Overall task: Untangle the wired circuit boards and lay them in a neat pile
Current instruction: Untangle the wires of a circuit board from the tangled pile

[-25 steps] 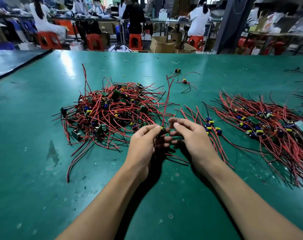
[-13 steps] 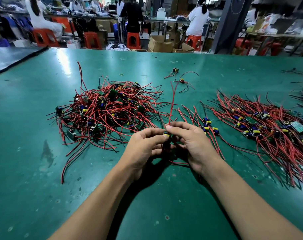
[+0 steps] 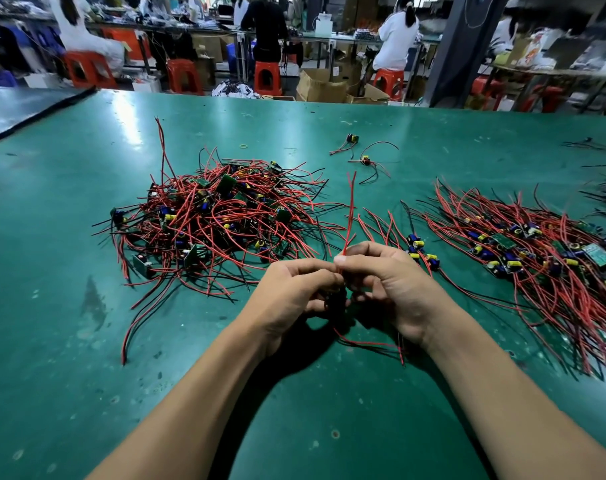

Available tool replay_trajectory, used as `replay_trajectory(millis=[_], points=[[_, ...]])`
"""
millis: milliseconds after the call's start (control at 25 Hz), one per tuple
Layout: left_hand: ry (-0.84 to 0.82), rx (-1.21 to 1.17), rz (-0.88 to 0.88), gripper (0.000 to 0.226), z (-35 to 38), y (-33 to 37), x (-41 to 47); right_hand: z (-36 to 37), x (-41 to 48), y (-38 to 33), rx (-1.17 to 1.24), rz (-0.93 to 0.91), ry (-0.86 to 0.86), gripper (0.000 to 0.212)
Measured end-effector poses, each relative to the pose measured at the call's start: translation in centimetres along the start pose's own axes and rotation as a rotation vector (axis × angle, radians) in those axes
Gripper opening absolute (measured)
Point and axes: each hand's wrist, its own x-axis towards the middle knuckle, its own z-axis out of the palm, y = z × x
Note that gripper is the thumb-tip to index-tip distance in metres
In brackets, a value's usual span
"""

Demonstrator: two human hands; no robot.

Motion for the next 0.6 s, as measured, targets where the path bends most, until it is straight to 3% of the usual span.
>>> replay_trajectory(millis=[280, 600], points=[[-0.028, 0.042, 0.01, 0.009, 0.12, -0.29, -0.21, -0.73, -0.05, -0.04, -0.182, 0.005, -0.097, 0.023], [-0.037, 0.016, -0.019, 0.012, -0.24, 0.06, 0.02, 0.13, 0.52, 0.53, -0.093, -0.13, 0.124, 0.018]])
